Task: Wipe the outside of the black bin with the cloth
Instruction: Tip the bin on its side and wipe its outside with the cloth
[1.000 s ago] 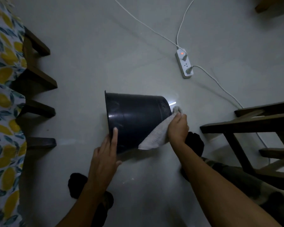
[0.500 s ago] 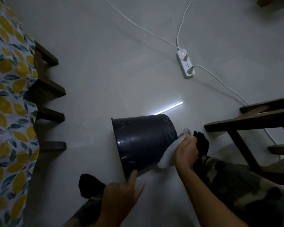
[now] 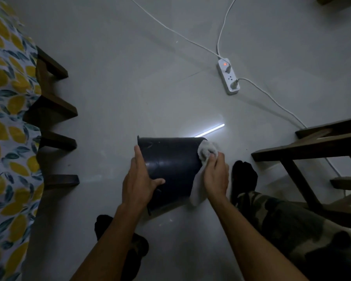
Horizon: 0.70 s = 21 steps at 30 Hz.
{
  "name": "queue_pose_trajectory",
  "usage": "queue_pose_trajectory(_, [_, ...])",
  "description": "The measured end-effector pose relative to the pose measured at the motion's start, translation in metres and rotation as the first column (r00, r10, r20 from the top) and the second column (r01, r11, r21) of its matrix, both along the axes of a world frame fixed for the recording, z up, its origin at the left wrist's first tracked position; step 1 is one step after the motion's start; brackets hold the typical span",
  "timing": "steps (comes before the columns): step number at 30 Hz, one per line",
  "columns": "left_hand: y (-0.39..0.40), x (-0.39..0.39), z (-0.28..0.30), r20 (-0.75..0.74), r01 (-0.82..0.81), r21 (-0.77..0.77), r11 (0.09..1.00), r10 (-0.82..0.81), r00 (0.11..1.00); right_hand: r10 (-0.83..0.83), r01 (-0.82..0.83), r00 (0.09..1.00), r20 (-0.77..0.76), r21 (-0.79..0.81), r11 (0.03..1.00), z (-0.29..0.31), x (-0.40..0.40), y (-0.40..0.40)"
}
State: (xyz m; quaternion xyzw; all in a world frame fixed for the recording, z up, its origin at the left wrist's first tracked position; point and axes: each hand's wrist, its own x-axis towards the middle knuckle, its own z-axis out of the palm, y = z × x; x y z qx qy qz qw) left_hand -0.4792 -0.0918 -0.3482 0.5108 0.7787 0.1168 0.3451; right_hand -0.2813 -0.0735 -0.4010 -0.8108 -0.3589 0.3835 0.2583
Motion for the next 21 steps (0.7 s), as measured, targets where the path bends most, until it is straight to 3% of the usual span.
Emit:
queue_pose_trajectory(6, [-0.010,-0.011,-0.011,-0.125,0.053,0.132,0.990,-0.036,0.991,-0.012,0.012,0.995,-0.098,-0.005,1.000,-0.015,-0.003,0.015])
queue_pose_trajectory(9, [-0.033,-0.008,-0.018,-0.139,0.042,0.102,0.994,-0.027,0.990,-0.023,0.019,0.995,-0.101,-0.044,0.999,-0.022,-0.003,0.007])
queue_pose_trajectory(14, [-0.074,0.010,-0.012,-0.487,0.098,0.115,0.989,-0.030,0.873,-0.047,0.048,0.990,0.131,-0.005,0.999,-0.003,0.006,-0.024])
queue_pose_trajectory(16, [-0.068,0.007,-0.007,-0.437,-0.064,0.160,0.985,0.129,0.890,-0.043,0.033,0.985,0.169,0.059,0.998,0.014,0.007,-0.037])
queue_pose_trajectory(18, [-0.050,0.000,-0.003,-0.260,-0.212,0.147,0.966,0.245,0.934,0.025,-0.044,0.988,0.155,0.116,0.992,0.029,0.005,-0.049])
queue_pose_trajectory(19, [-0.038,-0.005,-0.002,-0.172,-0.213,0.124,0.969,0.232,0.957,0.071,-0.093,0.987,0.143,0.152,0.984,0.033,0.003,-0.055])
queue_pose_trajectory(21, [-0.016,-0.010,-0.002,-0.147,-0.016,0.014,1.000,0.018,0.989,0.187,-0.213,0.972,0.142,0.206,0.955,0.035,-0.004,-0.065])
